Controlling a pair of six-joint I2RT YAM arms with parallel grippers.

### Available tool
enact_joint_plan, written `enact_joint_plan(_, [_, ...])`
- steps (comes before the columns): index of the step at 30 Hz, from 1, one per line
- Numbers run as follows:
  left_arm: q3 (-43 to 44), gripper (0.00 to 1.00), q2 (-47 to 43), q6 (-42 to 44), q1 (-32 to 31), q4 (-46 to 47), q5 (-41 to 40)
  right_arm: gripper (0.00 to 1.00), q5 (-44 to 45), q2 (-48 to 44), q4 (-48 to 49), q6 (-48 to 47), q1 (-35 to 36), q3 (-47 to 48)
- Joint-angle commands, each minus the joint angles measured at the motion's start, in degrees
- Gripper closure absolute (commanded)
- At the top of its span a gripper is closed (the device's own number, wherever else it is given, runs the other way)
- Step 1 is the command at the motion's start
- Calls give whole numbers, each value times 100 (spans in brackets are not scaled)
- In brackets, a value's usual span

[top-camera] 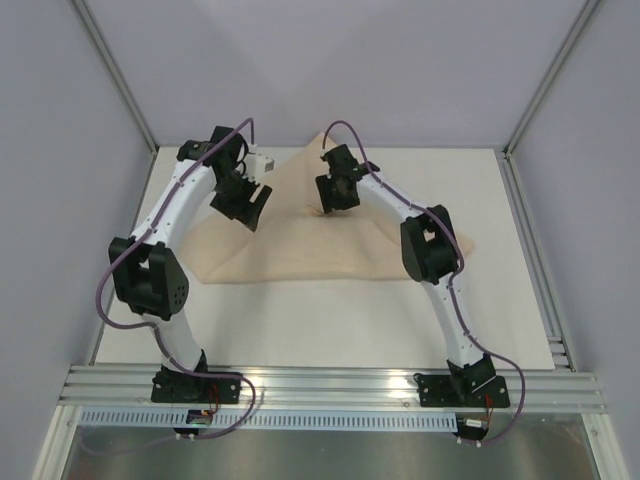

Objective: Prepare the surgical pack

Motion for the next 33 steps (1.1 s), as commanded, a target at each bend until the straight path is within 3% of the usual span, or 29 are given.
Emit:
enact_joint_plan(1, [313, 22, 208, -386, -56, 220, -11, 40, -58, -121, -185, 11, -117, 461])
enact_joint_plan(4, [507, 24, 340, -536, -74, 361, -2, 40, -137, -551, -55, 159, -310, 365])
enact_joint_plan(6, [717, 31, 419, -650, -100, 414, 15, 40, -129, -902, 77, 283, -433, 173])
enact_joint_plan(9, [1051, 50, 700, -703, -231, 449, -46, 43, -58, -1307, 394, 458, -425, -91])
enact_joint_plan(11, [1305, 64, 1008, -721, -293, 493, -108, 49, -224, -1449, 788, 607, -399, -469])
enact_joint_plan(13, [1526, 71, 1402, -782, -329, 467, -125, 65, -925, -1494, 1253, 889, -399, -820])
enact_joint_plan(17, [1939, 72, 1957, -826, -329, 458, -169, 90, -2129, -1152, 1484, 1258, -381, -761])
enact_joint_plan(21, [2247, 70, 2396, -870, -338, 581, -336, 99, -2659, -538, 1581, 1548, -354, -418])
enact_joint_plan(26, [2836, 68, 3073, -774, -425, 573, -442, 99, -2993, 26, 1590, 1891, -346, -66])
enact_joint_plan(33, [2573, 68, 3381, -721, -478, 634, -679, 100, -2704, 405, 1204, 1830, -354, 13])
